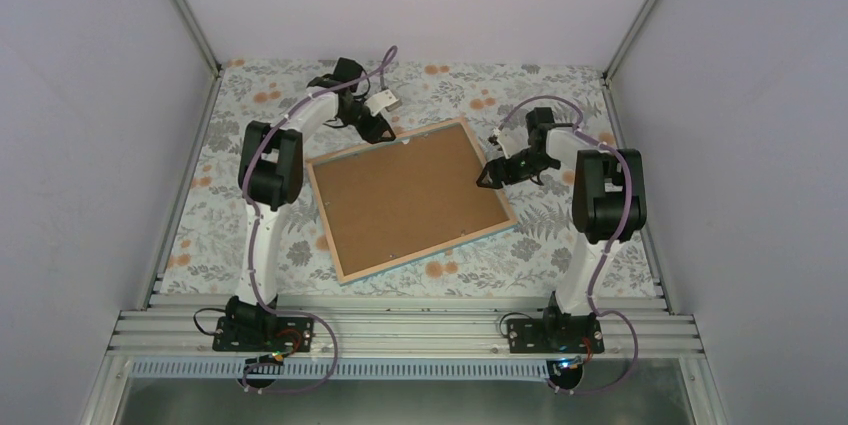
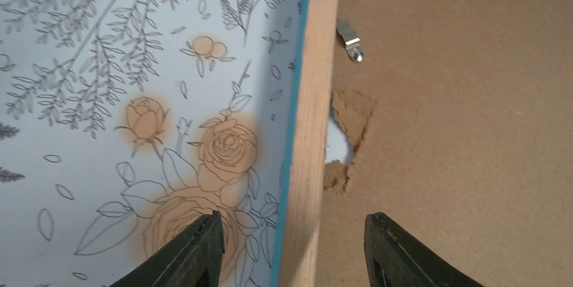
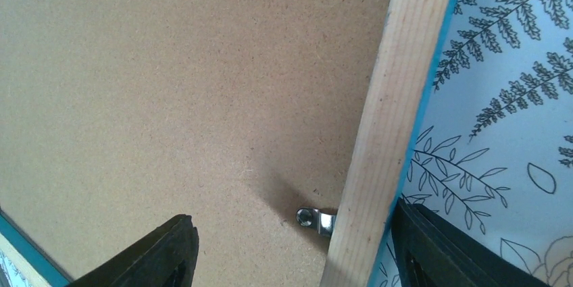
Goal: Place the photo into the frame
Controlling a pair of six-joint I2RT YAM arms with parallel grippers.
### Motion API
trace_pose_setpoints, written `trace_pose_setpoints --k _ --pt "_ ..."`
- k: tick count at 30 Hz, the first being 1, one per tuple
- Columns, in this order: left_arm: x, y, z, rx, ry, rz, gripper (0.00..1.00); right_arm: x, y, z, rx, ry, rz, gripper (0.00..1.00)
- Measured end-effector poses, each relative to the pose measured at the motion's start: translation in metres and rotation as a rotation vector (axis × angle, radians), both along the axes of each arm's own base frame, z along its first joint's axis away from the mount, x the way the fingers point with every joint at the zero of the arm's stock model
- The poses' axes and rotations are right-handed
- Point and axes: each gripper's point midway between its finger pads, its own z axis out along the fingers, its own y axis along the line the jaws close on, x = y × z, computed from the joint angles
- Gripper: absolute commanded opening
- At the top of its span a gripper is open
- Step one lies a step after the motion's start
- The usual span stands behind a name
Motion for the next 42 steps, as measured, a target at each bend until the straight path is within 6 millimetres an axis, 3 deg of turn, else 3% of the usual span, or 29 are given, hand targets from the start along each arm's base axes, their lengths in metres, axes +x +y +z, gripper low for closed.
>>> trace_pose_setpoints --k 5,10,16,20,24,30,32,33,35,38,42 --pt "-0.007 0.0 -0.008 0.025 0.006 -0.029 0.43 -0.001 0.0 0.0 0.0 -0.001 0.004 0.71" --pt "-0.003 -0.003 -0.029 0.076 0.007 -0.052 0.3 -0.005 0.0 -0.001 -0.004 -0.014 0.022 0.71" --pt "0.009 -0.013 -0.027 0.158 -0.088 -0.12 0.17 -0.018 0.003 -0.003 -0.025 -0.045 0.077 0.71" --pt "0.02 -0.021 -0.026 0.188 -0.158 -0.18 0.16 -0.028 0.009 -0.004 -0.047 -0.058 0.128 0.72" --pt "0.016 -0.021 -0.026 0.202 -0.198 -0.259 0.16 -0.046 0.02 -0.004 -0.066 -0.052 0.212 0.74" --pt "-0.004 -0.014 -0.025 0.219 -0.257 -0.375 0.23 -0.095 0.05 0.001 -0.025 0.045 0.375 0.78" --pt "-0.01 -0.013 -0.025 0.219 -0.274 -0.411 0.32 -0.115 0.062 0.004 0.007 0.089 0.437 0.77" --pt "-0.013 -0.015 -0.025 0.211 -0.282 -0.428 0.41 -0.126 0.068 0.005 0.027 0.115 0.467 0.76" --pt "-0.016 -0.02 -0.023 0.193 -0.305 -0.452 0.53 -0.137 0.074 0.007 0.058 0.15 0.495 0.73" --pt "-0.025 -0.027 -0.019 0.159 -0.321 -0.434 0.6 -0.126 0.075 0.016 0.096 0.157 0.476 0.7" --pt "-0.045 -0.027 -0.007 0.123 -0.346 -0.348 0.64 -0.068 0.067 0.04 0.13 0.003 0.381 0.68"
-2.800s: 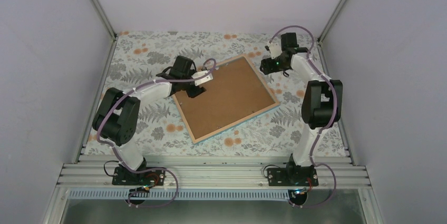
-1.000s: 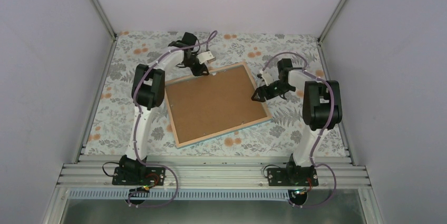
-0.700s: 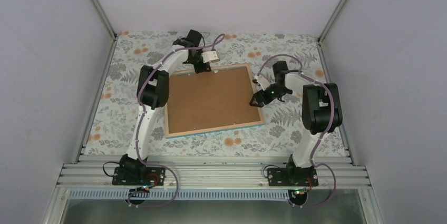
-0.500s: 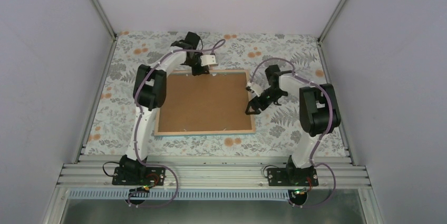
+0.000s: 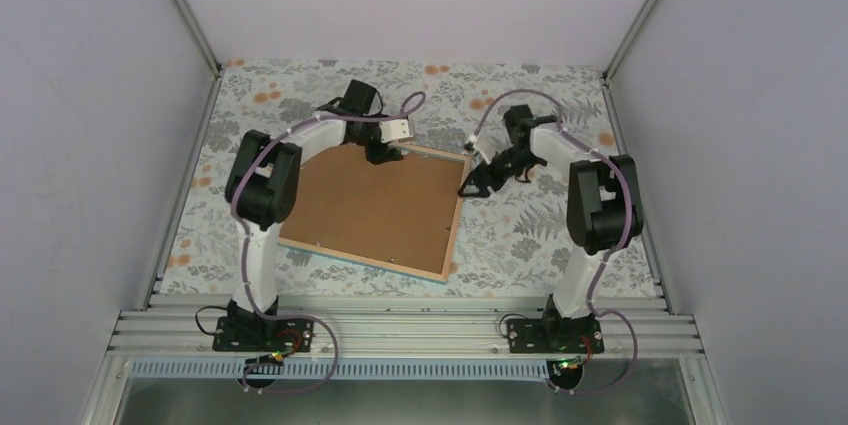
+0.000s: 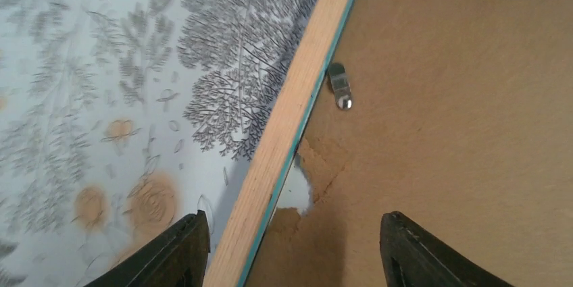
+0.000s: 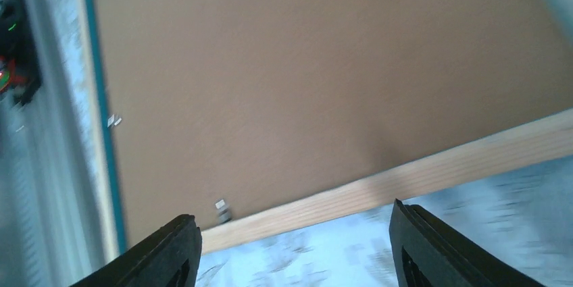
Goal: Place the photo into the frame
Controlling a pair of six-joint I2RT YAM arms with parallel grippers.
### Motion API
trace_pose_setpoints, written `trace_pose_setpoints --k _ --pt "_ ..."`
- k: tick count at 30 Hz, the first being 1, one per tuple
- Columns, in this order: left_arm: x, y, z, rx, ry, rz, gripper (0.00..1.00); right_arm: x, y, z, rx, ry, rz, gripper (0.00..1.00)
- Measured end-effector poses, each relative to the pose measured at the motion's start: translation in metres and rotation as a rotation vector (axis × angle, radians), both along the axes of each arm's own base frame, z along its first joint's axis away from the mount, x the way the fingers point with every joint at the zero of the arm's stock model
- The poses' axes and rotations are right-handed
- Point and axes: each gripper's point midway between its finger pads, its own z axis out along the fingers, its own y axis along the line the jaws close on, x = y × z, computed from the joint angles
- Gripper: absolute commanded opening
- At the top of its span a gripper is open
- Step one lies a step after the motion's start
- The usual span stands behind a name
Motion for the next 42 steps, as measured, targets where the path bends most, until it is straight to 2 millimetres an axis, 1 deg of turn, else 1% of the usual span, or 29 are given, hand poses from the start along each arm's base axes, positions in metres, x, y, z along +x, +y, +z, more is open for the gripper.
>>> trace_pose_setpoints --k 1,2,4,6,8,10,11,14,16,19,23,28,32,34,39,42 --pt "-0.004 0.002 -0.006 -0.006 0.011 0.025 0.64 0.016 -0.003 0.006 0.008 -0.053 -0.028 0.68" --pt "-0.007 0.002 0.014 -0.037 -0.028 0.06 0.64 0.03 -0.005 0.011 0.01 -0.1 -0.054 0.67" --pt "-0.008 0.004 0.031 -0.076 -0.059 0.122 0.64 0.051 -0.007 0.018 0.002 -0.177 -0.1 0.67" --pt "-0.004 0.005 0.05 -0.125 -0.092 0.191 0.64 0.072 -0.009 0.022 -0.02 -0.239 -0.146 0.65" --pt "-0.001 0.004 0.06 -0.158 -0.104 0.243 0.64 0.089 -0.008 0.023 -0.04 -0.277 -0.179 0.65" --pt "-0.001 0.004 0.062 -0.178 -0.1 0.287 0.63 0.112 -0.006 0.022 -0.056 -0.317 -0.209 0.65" --pt "-0.003 0.002 0.059 -0.186 -0.088 0.31 0.62 0.123 -0.005 0.019 -0.066 -0.336 -0.219 0.65" --pt "-0.011 -0.005 0.047 -0.188 -0.035 0.354 0.59 0.139 0.0 0.005 -0.098 -0.363 -0.226 0.64" --pt "-0.015 -0.011 0.04 -0.189 -0.001 0.381 0.58 0.141 0.005 -0.008 -0.119 -0.362 -0.215 0.63" --pt "-0.018 -0.018 0.029 -0.181 0.034 0.424 0.54 0.137 0.014 -0.022 -0.136 -0.348 -0.192 0.59" --pt "-0.022 -0.023 0.009 -0.159 0.084 0.476 0.52 0.133 0.022 -0.028 -0.138 -0.354 -0.173 0.52" --pt "-0.028 -0.027 -0.019 -0.118 0.131 0.513 0.49 0.133 0.021 -0.035 -0.139 -0.37 -0.178 0.47" --pt "-0.026 -0.037 -0.016 -0.126 0.119 0.514 0.47 0.134 0.019 -0.04 -0.14 -0.387 -0.187 0.41" --pt "-0.027 -0.044 -0.018 -0.124 0.12 0.504 0.46 0.132 0.018 -0.042 -0.14 -0.389 -0.19 0.37" --pt "-0.028 -0.058 -0.02 -0.129 0.121 0.486 0.42 0.132 0.015 -0.043 -0.14 -0.408 -0.2 0.35" --pt "-0.026 -0.063 -0.02 -0.135 0.124 0.488 0.38 0.132 0.013 -0.043 -0.146 -0.417 -0.207 0.3"
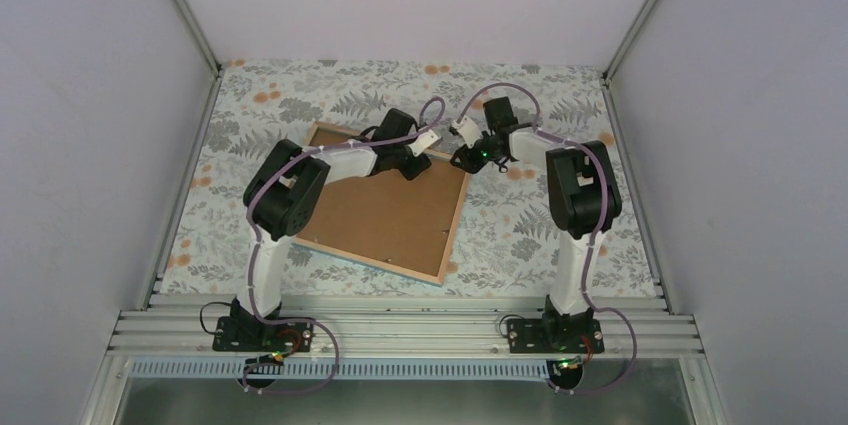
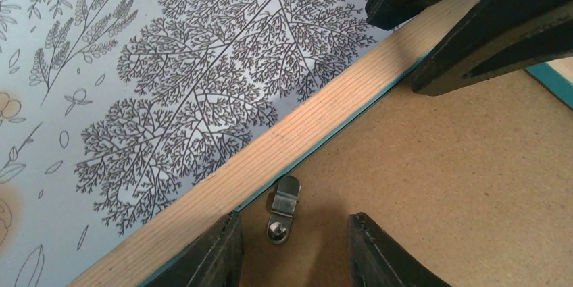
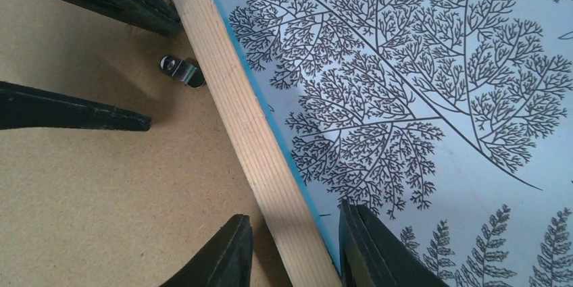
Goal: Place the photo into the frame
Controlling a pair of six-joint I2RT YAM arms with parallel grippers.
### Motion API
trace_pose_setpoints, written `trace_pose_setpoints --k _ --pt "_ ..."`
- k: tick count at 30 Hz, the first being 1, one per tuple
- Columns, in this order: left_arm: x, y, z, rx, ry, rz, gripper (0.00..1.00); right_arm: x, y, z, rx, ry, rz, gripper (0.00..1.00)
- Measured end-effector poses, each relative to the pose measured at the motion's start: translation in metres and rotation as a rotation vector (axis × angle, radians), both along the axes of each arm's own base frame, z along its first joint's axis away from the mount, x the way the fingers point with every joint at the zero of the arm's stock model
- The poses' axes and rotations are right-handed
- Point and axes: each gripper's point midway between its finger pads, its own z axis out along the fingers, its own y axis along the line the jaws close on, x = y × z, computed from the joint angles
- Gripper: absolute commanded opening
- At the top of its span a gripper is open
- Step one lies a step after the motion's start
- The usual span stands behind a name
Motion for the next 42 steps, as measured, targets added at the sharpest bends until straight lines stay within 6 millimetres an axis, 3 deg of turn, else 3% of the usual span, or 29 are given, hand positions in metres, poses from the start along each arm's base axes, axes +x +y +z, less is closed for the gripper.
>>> trace_pose_setpoints --k 20,29,36,42 --pt "0.023 -0.01 -0.003 -0.02 -0.012 0.141 0.13 -0.008 -0.006 -0.003 -0.003 -0.022 -0.023 0.05" --pt "0.028 -0.013 -0.002 -0.038 -0.001 0.176 0.03 -0.015 -0.005 -0.003 -0.013 -0.032 -0.02 0.04" --pt "0.028 -0.015 -0.002 -0.052 0.016 0.194 0.03 -0.018 -0.005 -0.003 -0.017 -0.039 -0.025 0.04" --pt "0.03 -0.017 -0.003 -0.062 0.018 0.181 0.24 -0.019 -0.005 -0.003 -0.018 -0.038 -0.03 0.04"
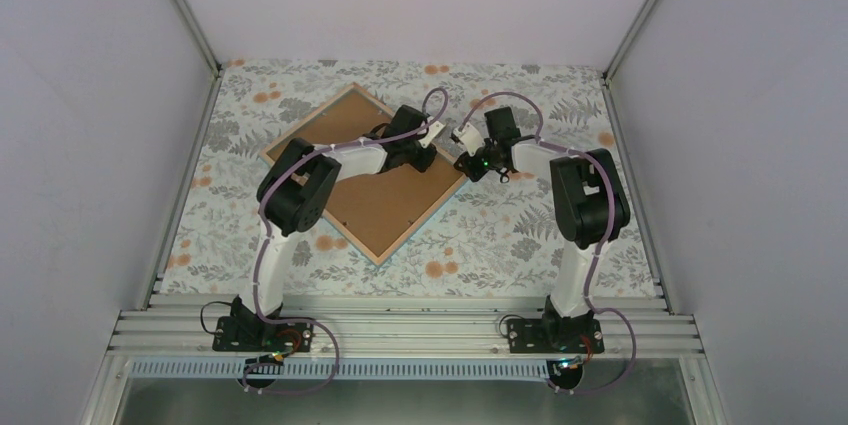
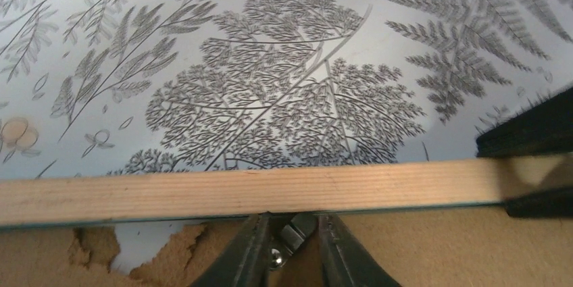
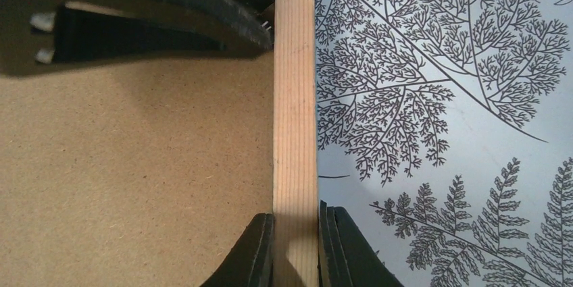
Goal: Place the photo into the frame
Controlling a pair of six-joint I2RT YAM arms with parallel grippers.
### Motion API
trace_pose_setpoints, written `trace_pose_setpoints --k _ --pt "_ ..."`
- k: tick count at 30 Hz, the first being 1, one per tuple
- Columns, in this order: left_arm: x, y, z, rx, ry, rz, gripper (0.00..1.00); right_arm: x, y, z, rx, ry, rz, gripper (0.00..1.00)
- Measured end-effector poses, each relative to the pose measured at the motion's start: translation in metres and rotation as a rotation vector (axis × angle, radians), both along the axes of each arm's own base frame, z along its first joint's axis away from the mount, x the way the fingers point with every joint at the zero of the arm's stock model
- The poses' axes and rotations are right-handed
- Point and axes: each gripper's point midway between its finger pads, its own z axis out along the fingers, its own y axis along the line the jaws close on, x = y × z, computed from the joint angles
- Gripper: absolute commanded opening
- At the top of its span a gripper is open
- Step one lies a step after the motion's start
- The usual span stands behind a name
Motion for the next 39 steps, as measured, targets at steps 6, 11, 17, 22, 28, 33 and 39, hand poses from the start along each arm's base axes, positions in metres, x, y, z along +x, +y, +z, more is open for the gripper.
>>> trace_pose_setpoints --k 6,11,17,22,28,33,39 --pt "-0.003 -0.002 -0.001 -0.014 -0.007 -0.048 0.27 0.0 0.0 0.0 0.002 0.003 -0.004 0.04" --pt "-0.001 -0.001 -0.001 -0.01 -0.008 -0.042 0.2 -0.001 0.0 0.0 0.002 0.003 -0.003 0.04" --pt "0.006 -0.003 -0.001 -0.007 0.004 -0.015 0.14 -0.002 -0.001 0.0 -0.001 -0.006 -0.01 0.04" --pt "0.009 -0.007 -0.001 -0.003 0.036 -0.011 0.15 -0.001 -0.003 0.0 -0.008 -0.01 -0.023 0.04" --pt "0.013 -0.003 0.003 -0.005 0.04 -0.011 0.37 -0.002 -0.003 0.0 -0.007 -0.001 -0.037 0.05" --pt "0.003 0.02 0.007 0.026 0.034 -0.028 0.5 -0.016 0.009 0.0 0.027 0.06 -0.027 0.15" --pt "-0.031 0.064 0.027 0.077 0.007 -0.057 0.61 -0.04 0.019 -0.003 0.061 0.177 -0.003 0.4"
